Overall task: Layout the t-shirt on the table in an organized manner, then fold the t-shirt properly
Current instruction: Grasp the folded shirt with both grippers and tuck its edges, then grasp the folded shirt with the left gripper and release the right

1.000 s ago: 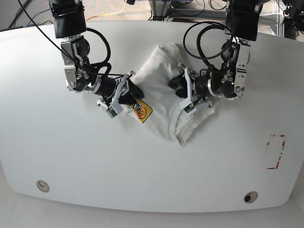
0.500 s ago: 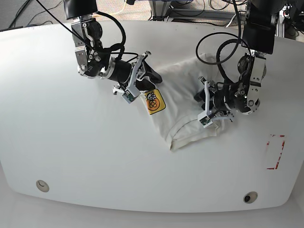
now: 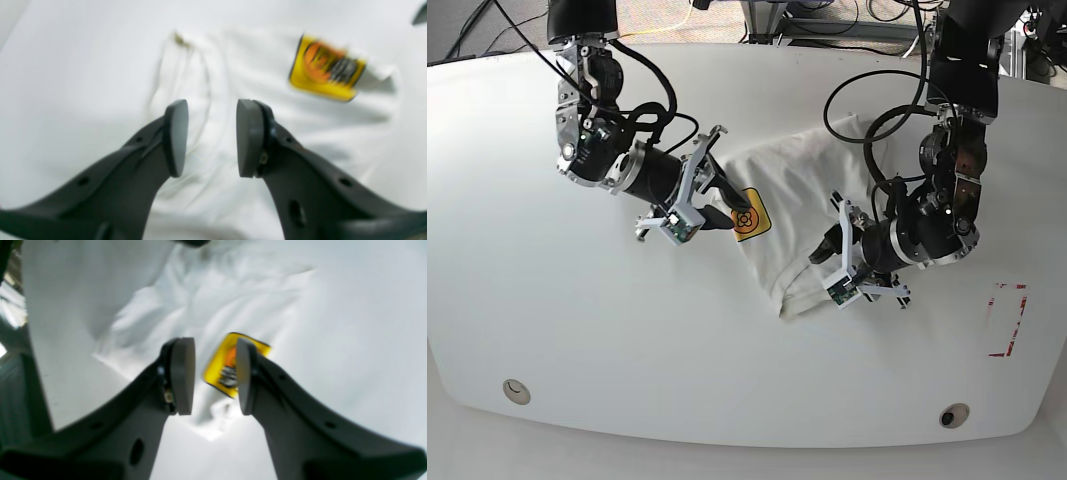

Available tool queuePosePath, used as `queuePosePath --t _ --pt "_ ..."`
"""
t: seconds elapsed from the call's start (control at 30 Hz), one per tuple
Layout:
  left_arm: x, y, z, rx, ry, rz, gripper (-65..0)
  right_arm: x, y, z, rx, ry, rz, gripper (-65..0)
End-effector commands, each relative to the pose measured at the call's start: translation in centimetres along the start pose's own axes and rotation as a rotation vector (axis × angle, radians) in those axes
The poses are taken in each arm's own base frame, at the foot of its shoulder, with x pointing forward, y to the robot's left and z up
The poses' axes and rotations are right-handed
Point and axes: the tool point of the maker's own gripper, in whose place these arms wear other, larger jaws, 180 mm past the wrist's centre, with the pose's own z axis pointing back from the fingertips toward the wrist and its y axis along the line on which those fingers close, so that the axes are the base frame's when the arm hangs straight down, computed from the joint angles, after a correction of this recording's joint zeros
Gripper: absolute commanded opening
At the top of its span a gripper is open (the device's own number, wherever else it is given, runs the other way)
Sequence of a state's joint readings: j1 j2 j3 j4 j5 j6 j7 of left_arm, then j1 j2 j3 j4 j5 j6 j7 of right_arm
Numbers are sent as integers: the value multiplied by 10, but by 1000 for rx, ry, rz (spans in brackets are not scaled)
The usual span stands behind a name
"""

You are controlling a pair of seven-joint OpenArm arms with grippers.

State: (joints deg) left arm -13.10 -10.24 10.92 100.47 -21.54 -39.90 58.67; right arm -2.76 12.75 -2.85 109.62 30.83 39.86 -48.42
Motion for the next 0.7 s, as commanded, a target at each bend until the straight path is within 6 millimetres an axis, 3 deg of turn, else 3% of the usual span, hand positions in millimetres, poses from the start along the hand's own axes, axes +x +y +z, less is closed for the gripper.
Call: queuePosePath --t 0.0,0.13,0.33,0.47,0.67 --pt "19 -16 -7 -16 -73 24 -433 5 -28 19 -68 8 48 -457" --pt "27 -41 -20 -25 -141 118 -433 2 -45 32 -111 28 67 -455" --pt "45 -76 -48 24 -292 414 -433 1 -74 56 -195 43 77 -455" --pt "21 -79 -67 103 -269 506 -433 2 -83 64 -227 39 73 -455" --pt "-32 -82 -95 142 -200 682 -433 1 -91 72 -260 35 60 -455"
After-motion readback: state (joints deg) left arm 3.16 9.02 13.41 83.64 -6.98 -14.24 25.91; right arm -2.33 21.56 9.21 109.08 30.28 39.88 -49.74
